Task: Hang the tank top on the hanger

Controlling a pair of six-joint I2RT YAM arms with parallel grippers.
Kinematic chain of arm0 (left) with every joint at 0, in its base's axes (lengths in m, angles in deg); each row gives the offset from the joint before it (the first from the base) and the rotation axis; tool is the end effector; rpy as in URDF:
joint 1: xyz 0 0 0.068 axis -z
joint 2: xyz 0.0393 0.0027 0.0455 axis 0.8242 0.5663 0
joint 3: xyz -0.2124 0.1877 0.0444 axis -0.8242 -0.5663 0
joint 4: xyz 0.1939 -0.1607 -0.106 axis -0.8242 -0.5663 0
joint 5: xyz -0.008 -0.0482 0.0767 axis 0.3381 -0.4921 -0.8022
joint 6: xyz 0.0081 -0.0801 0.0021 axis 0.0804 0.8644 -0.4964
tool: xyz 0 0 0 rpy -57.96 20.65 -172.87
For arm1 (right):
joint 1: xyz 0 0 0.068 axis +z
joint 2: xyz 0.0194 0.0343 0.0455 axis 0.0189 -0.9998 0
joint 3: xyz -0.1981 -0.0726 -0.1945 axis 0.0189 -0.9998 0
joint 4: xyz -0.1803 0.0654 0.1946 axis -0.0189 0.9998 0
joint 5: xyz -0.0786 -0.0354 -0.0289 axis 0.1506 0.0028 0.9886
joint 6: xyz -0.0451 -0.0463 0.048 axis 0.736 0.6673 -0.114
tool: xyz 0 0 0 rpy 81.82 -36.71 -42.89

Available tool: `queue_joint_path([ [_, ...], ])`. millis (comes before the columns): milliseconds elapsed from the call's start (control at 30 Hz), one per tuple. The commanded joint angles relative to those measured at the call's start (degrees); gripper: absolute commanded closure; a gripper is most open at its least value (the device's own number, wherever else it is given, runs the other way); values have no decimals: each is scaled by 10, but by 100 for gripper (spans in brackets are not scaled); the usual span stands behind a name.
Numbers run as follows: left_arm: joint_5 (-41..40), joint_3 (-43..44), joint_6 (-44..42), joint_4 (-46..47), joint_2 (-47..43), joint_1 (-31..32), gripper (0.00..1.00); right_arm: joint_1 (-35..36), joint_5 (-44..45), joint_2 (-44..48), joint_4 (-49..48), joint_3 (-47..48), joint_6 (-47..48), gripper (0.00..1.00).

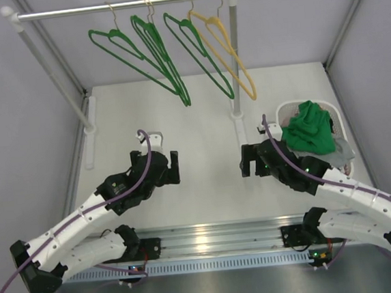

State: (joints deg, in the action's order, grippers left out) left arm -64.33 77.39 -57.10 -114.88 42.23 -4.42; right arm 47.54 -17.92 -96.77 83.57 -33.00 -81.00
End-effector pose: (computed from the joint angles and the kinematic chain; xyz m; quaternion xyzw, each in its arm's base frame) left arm 0.1553 -0.1359 0.2926 0.0478 0.8897 -0.0715 0.4483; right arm 0.1638 0.1450 0.2552 -0.0365 0.8983 0.1260 0.4193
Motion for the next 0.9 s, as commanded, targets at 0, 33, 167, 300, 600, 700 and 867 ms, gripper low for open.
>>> queue_joint_path([
  [0,13,23,-5,23,-6,1,3,-1,25,5,43,79,-5,0],
  [33,12,23,-5,21,-7,1,3,-1,25,0,54,94,-6,0],
  [167,20,28,-5,12,-18,1,3,-9,37,-28,104,163,-12,0],
  [300,35,26,-5,11,-28,1,3,-31,67,-54,167,209,-20,0],
  [600,64,26,-11,15,-35,1,3,-285,13,-68,226,239,34,2],
  [700,70,25,-13,18,-36,1,2,-348,28,-73,215,239,48,2],
  [867,80,24,-16,20,-39,1,2,-417,19,-122,143,233,84,3],
])
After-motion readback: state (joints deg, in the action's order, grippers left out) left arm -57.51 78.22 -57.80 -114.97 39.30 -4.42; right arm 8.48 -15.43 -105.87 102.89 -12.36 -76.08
